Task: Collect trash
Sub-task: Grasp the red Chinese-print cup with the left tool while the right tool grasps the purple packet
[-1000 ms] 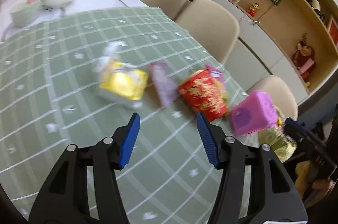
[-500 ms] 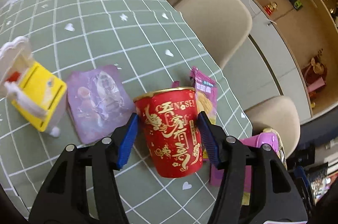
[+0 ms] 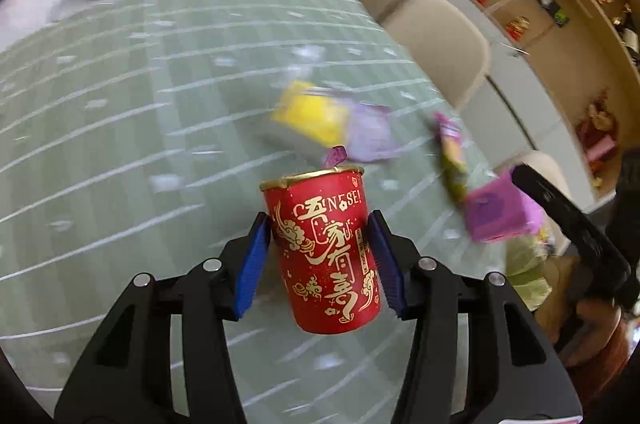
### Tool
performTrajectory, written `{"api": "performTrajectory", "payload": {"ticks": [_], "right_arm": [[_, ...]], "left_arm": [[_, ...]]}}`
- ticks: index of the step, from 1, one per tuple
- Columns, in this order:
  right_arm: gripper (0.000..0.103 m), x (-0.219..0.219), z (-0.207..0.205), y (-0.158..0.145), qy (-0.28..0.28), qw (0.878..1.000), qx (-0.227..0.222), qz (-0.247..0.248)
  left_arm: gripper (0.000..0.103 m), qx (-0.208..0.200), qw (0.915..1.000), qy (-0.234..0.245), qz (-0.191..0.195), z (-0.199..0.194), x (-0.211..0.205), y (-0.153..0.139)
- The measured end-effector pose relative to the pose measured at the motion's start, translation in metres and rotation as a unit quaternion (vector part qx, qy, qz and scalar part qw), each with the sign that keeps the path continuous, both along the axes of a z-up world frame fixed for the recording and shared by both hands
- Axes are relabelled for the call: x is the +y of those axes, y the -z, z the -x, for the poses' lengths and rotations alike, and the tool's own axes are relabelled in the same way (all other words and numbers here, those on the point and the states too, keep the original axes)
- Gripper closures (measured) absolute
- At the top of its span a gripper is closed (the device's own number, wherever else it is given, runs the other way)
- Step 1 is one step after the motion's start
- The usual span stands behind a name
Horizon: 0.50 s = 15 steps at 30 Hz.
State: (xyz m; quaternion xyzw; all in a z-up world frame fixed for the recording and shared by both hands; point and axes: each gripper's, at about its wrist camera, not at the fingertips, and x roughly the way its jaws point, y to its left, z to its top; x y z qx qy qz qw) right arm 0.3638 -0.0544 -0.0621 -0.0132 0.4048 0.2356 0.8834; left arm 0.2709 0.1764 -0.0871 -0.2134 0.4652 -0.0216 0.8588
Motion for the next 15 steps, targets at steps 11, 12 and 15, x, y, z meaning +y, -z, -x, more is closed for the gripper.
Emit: {"api": "performTrajectory", "payload": {"ticks": [11, 12, 15], "right_arm": [[0.067, 0.066, -0.051, 0.084, 0.028, 0.998, 0.062, -0.01], [0.067, 0.067, -0.053, 0.088, 0.034, 0.997, 0.068, -0.016], [0.072, 0.067, -0.057, 0.089, 0.055, 0.996, 0.065, -0.032]], "left_arm": [[0.054, 0.004, 0.9979, -0.063, -0.01, 0.05, 0.083, 0.008], [0.054, 0.003, 0.9979, -0.065, -0.008, 0.051, 0.084, 0.009], [0.053, 0.005, 0.9979, -0.065, -0.001, 0.053, 0.088, 0.013]]}}
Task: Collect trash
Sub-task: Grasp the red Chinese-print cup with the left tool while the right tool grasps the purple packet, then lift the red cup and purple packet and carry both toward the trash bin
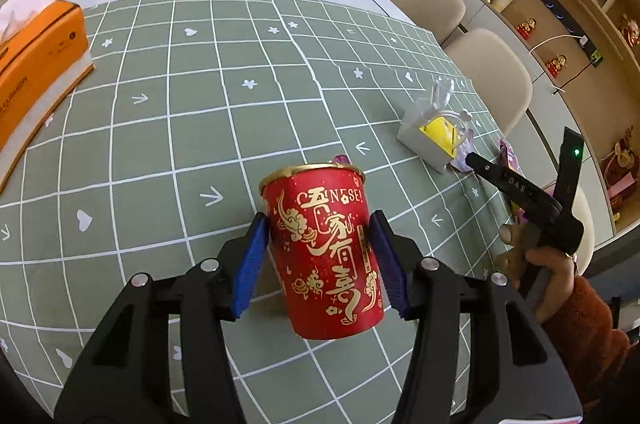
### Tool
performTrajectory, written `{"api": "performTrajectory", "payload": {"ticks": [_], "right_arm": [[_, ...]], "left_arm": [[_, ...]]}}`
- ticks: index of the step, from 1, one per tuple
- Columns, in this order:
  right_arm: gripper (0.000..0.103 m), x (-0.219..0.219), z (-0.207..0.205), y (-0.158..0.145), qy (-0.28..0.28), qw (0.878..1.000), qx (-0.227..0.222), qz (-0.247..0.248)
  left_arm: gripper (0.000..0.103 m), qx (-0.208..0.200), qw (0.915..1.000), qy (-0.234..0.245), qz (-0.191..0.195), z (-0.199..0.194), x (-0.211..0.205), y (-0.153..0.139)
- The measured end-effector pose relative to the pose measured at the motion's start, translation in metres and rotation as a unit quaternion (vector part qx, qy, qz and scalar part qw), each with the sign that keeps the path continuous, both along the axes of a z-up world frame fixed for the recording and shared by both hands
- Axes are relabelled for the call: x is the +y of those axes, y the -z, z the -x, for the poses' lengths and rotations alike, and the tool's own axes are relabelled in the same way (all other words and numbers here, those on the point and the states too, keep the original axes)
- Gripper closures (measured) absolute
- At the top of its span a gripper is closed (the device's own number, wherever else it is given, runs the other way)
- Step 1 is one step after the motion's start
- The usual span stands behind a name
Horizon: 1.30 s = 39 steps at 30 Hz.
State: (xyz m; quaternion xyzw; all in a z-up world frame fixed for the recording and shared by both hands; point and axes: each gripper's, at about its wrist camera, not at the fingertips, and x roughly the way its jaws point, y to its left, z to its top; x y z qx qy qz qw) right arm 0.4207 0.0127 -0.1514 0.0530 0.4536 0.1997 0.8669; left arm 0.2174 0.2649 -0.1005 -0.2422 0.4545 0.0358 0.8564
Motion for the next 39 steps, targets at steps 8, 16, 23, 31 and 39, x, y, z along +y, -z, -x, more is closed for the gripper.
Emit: {"api": "performTrajectory", "payload": {"ticks": [8, 16, 23, 31, 39], "right_arm": [[0.098, 0.003, 0.014, -0.012, -0.004, 1.0, -0.011, -0.005], [0.099, -0.023, 0.066, -0.064, -0.017, 0.998, -0.065, 0.007], [0.099, -0.05, 0.101, -0.089, -0.02, 0.997, -0.073, 0.008], [0.099, -0.095, 0.125, -0.13, -0.005, 0.994, -0.109, 0.025], [0.099, -0.152, 0.144, -0.183, 0.005, 0.987, -0.159, 0.03]], "left_arm": [[0.053, -0.003, 0.9998, 0.02, -0.006, -0.003, -0.005, -0.004], [0.054, -0.014, 0.9981, 0.045, -0.038, -0.008, -0.028, -0.018], [0.054, -0.047, 0.9951, 0.067, -0.056, -0.004, -0.056, -0.046], [0.054, -0.125, 0.9822, 0.102, -0.096, -0.019, -0.103, -0.106], [0.054, -0.195, 0.9651, 0.125, -0.121, -0.024, -0.159, -0.165]]}}
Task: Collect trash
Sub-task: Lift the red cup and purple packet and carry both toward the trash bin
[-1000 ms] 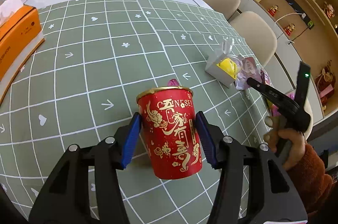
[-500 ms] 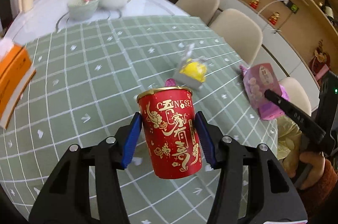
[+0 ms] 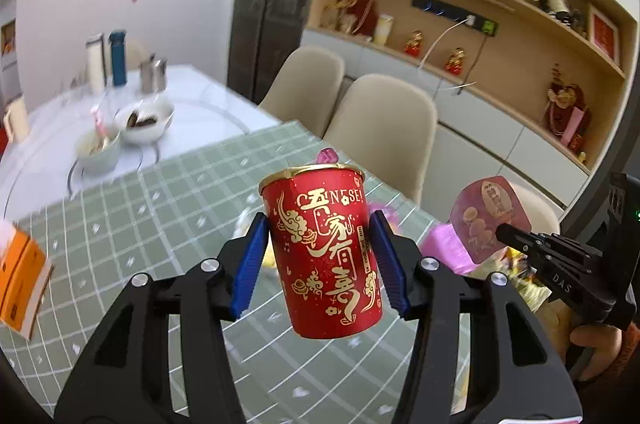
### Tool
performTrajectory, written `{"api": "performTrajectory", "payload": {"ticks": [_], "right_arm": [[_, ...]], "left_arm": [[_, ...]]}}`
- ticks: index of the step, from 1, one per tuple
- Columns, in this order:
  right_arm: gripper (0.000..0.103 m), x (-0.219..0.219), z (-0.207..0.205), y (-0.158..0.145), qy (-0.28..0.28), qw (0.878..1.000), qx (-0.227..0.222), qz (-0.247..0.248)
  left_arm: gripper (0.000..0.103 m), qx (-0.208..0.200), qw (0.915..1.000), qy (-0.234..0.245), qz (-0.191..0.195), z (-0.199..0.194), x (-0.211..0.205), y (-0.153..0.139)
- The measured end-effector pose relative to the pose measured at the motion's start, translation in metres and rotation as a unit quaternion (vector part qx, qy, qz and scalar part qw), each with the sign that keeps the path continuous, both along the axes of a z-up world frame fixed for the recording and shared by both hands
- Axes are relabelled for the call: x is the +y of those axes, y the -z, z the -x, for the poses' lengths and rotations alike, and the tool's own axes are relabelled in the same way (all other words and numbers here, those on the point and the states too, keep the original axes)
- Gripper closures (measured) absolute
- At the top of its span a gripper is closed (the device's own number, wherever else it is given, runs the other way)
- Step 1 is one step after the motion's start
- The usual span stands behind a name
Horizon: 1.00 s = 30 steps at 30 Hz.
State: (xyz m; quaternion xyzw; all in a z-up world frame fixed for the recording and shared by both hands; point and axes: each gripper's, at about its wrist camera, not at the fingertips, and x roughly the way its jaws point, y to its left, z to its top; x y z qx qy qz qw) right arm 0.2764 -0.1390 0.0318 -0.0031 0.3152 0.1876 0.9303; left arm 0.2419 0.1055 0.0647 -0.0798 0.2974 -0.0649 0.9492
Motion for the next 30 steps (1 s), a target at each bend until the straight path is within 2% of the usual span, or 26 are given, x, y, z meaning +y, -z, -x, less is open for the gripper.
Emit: {"api": "performTrajectory", "payload": {"ticks": [7, 15, 24, 30], "right_arm": [[0.099, -0.054, 0.018, -0.03, 0.016, 0.999, -0.039, 0.011], [0.099, -0.139, 0.033, -0.047, 0.057, 0.996, -0.067, 0.005], [0.099, -0.227, 0.046, -0.041, 0.098, 0.993, -0.071, -0.01], [0.099, -0.278, 0.049, -0.029, 0.124, 0.99, -0.072, -0.016]], "left_arm": [[0.054, -0.041, 0.9981, 0.043, -0.015, -0.001, -0.076, -0.034], [0.054, -0.058, 0.9927, 0.103, -0.025, -0.003, -0.168, -0.052], [0.054, -0.057, 0.9852, 0.158, -0.032, -0.005, -0.263, -0.052], [0.054, -0.042, 0.9783, 0.202, -0.014, -0.012, -0.315, -0.033]]}}
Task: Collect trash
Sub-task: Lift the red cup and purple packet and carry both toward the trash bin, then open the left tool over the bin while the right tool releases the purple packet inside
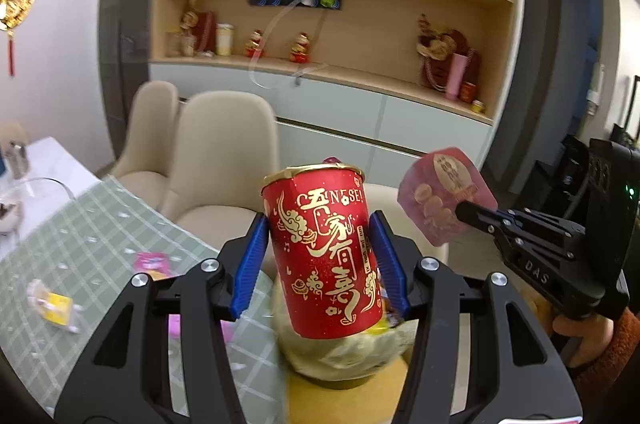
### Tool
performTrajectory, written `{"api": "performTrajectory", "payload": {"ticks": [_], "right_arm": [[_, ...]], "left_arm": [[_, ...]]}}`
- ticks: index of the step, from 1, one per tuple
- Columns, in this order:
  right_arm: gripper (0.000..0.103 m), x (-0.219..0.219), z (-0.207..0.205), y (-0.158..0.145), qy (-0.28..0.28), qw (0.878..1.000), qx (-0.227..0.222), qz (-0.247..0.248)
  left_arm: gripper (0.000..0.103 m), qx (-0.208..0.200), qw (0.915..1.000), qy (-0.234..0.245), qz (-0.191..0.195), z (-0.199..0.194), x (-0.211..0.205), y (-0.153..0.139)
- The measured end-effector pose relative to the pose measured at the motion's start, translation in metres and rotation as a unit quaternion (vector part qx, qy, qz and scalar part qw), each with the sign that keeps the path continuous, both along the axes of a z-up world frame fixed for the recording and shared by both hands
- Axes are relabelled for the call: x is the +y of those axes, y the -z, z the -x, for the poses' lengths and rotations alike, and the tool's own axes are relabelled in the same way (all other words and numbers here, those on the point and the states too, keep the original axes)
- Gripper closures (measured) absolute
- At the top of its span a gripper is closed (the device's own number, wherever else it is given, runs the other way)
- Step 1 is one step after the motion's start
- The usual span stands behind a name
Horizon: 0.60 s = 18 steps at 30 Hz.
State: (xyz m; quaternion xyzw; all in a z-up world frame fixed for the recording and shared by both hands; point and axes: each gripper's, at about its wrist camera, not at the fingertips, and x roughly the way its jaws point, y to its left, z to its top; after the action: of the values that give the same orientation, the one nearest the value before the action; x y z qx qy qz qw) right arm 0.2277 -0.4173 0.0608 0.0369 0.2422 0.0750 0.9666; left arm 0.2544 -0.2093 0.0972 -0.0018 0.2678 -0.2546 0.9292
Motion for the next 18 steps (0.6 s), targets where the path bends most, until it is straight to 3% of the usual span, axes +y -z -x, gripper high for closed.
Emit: {"api": "performTrajectory", "payload": {"ticks": [6, 10, 15, 18], "right_arm": [[0.099, -0.047, -0.001, 0.025, 0.03, 0.999, 0.021, -0.02], [0.099, -0.07, -0.005, 0.04, 0.043, 0.998, 0.037, -0.034], [0.099, -0.088, -0.013, 0.052, 0.051, 0.997, 0.048, -0.039], [0.099, -0.094, -0.018, 0.058, 0.054, 0.996, 0.054, -0.04]], "left_arm": [[0.054, 0.115, 0.9903, 0.037, 0.069, -0.041, -0.036, 0.057], [0.054, 0.161, 0.9843, 0.042, 0.058, -0.059, -0.061, 0.094], [0.054, 0.189, 0.9807, 0.039, 0.032, -0.08, -0.092, 0.129], [0.054, 0.208, 0.9775, 0.032, -0.007, -0.094, -0.109, 0.154]]}}
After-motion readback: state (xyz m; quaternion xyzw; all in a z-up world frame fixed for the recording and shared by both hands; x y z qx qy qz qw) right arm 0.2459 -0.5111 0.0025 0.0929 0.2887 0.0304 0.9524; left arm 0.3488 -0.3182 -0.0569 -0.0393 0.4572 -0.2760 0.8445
